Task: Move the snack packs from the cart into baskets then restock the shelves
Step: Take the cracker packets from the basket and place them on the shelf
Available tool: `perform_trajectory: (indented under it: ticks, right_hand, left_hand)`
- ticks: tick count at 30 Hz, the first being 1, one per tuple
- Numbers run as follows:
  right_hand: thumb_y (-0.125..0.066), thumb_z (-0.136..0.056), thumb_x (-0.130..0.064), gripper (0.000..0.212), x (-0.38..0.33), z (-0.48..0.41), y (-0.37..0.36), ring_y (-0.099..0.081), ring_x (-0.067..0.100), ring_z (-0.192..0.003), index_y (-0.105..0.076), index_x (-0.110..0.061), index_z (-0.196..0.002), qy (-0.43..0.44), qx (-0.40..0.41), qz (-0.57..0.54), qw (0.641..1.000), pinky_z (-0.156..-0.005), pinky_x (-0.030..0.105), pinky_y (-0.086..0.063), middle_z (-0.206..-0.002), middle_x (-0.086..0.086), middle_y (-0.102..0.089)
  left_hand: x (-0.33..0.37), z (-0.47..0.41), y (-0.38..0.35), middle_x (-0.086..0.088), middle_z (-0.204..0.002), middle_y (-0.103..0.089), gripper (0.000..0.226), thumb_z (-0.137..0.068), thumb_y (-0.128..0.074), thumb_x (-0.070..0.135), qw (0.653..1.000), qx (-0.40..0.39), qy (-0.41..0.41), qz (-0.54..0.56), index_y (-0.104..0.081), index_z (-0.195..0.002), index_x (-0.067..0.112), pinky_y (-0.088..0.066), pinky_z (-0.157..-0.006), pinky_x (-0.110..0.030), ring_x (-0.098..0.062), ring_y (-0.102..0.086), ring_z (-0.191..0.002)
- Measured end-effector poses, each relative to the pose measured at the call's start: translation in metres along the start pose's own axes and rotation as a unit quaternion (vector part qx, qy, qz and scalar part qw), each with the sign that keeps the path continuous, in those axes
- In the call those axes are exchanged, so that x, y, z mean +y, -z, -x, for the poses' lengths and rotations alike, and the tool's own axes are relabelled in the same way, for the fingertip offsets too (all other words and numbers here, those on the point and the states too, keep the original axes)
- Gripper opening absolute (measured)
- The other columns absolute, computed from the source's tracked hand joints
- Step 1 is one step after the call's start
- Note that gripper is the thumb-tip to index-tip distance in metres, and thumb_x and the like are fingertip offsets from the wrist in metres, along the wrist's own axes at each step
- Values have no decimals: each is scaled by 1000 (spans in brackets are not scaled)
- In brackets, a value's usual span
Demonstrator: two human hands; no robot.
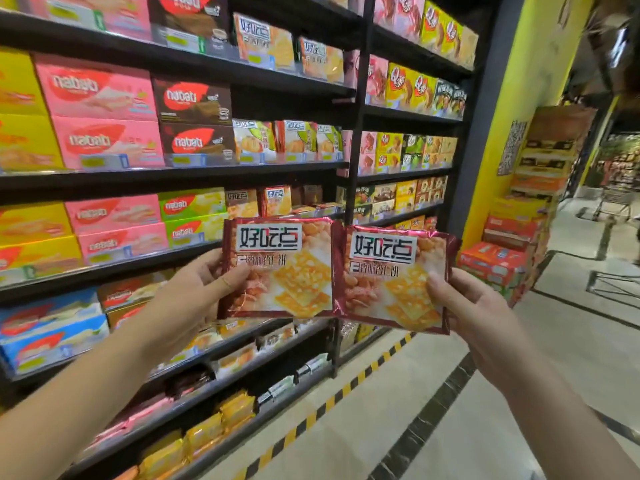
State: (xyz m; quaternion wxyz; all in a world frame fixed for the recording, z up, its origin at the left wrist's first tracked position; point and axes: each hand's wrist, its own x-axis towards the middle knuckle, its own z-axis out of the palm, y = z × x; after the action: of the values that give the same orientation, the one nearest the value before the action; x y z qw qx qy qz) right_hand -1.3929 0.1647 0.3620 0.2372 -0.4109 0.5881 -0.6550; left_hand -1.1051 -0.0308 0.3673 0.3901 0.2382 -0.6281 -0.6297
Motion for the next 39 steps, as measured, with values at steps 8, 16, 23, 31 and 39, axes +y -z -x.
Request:
perform_trajectory:
  ticks: [8,16,23,31,39]
  right_hand:
    - [-65,-94,-35,31,45,-162,28,-73,24,-106,-69,-21,-121,1,-4,4,1000,-101,49,-52,-113,3,-76]
    - [-64,-94,-33,31,99,-337,71,-74,18,-102,-66,-20,-123,-2,-65,-17,998,-93,43,-56,-110,-1,-77]
    - [-66,-90,-35,33,128,-484,84,-74,16,-101,-66,-23,-121,0,-129,-25,991,-91,41,-57,-108,-4,-78]
    - [-64,-96,-34,22,179,-633,46,-75,7,-94,-63,-30,-117,-9,-195,-25,980,-65,16,-57,-103,-12,-77]
    - [-63,-96,-32,22,219,-752,-9,-75,12,-96,-62,-27,-118,-60,-267,-44,961,-69,21,-58,-103,-9,-78]
  left_hand:
    - [-33,-149,-24,-4,-121,-76,48,-86,-67,25,1000,17,10,-12,-58,-133,22,-51,-103,-49,-25,-72,-112]
    - [-70,-303,-70,-4,-122,-75,59,-83,-78,33,997,74,7,-10,-56,-136,20,-49,-106,-50,-24,-72,-114]
    - [-95,-417,-83,-3,-125,-74,55,-86,-72,27,992,119,23,-37,-53,-138,25,-53,-103,-49,-26,-70,-117]
    - [-127,-523,-55,2,-115,-77,52,-83,-70,26,976,213,16,-51,-56,-133,27,-59,-90,-46,-21,-76,-104]
    - [-148,-605,-15,-3,-118,-76,50,-86,-70,26,957,281,35,-63,-57,-134,27,-54,-98,-51,-24,-76,-104]
